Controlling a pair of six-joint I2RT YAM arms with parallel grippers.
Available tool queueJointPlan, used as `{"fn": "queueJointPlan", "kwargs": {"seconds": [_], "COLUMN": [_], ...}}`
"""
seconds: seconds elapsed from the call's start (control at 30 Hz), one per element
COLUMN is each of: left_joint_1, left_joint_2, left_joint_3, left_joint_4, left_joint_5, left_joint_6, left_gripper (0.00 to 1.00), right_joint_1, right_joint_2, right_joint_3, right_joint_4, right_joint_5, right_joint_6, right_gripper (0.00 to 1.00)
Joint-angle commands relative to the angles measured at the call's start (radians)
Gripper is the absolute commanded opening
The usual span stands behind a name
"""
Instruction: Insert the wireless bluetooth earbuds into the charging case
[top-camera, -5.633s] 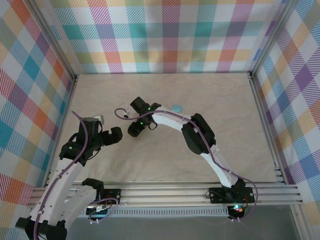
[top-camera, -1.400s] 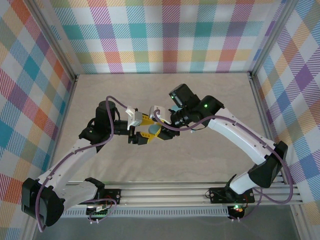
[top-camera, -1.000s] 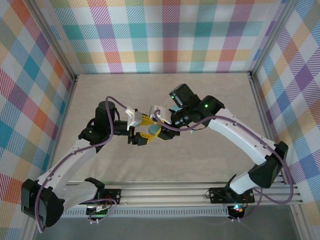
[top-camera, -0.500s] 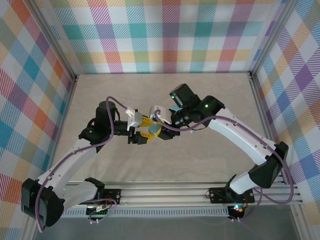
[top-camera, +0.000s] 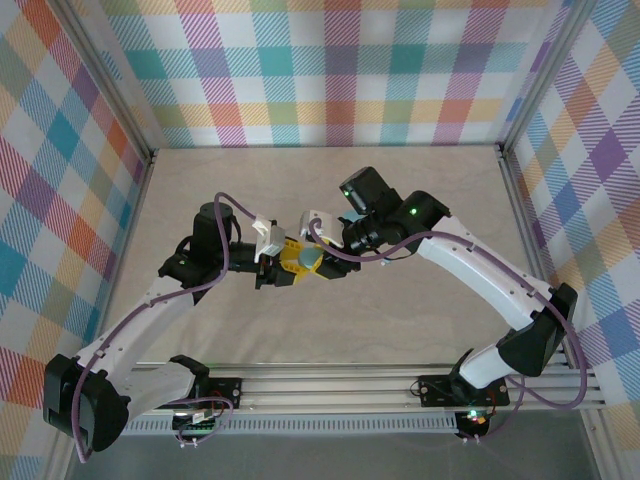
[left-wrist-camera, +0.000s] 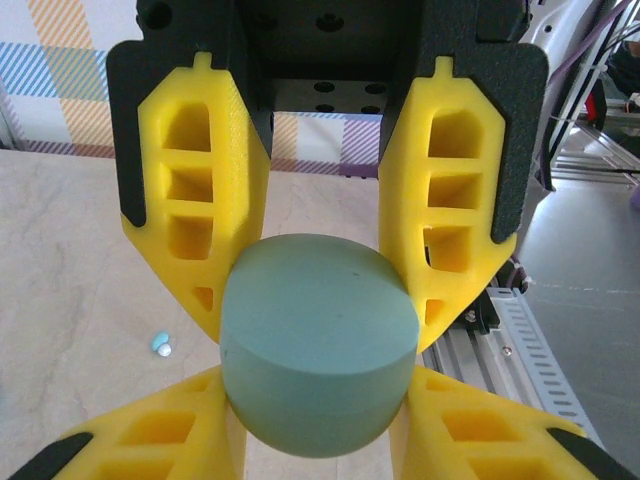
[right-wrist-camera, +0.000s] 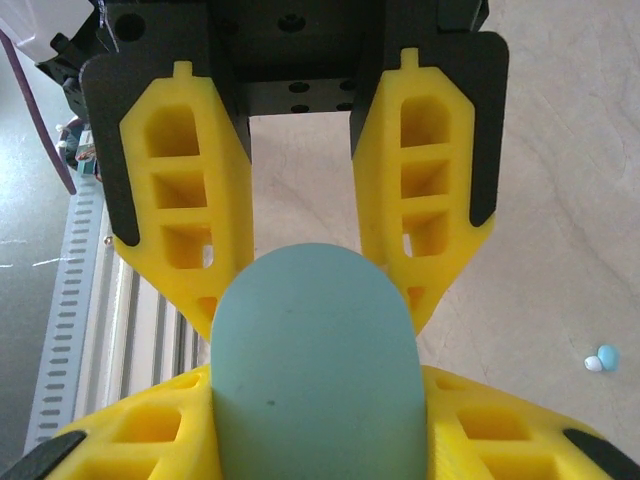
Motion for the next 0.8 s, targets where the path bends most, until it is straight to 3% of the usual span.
{"fn": "queueJointPlan", "kwargs": {"seconds": [0.0,0.17,0.77], "left_joint_1": [-0.008,-0.008,-0.008], "left_joint_2": [-0.006,-0.008,0.004], "left_joint_3": [0.02,0.02,0.031], "left_joint_4": [0.006,0.012,-0.003], "left_joint_5": [0.033,0.04,0.068], "left_joint_6": [0.013,0.008,0.013], "left_gripper": [0.43,0.51,0.44], "right_joint_1": [0.004,0.005,0.005], "right_joint_2": [-0.013,-0.012,-0.009], "right_joint_3": [0.015,0.014,0.006], "right_joint_4": [0.002,0.004,-0.007], "right_joint_5": [-0.054,-0.053,-0.043], "right_joint_6": [-0.027,-0.028,-0.037], "right_gripper": [0.06,0.06,0.06]}}
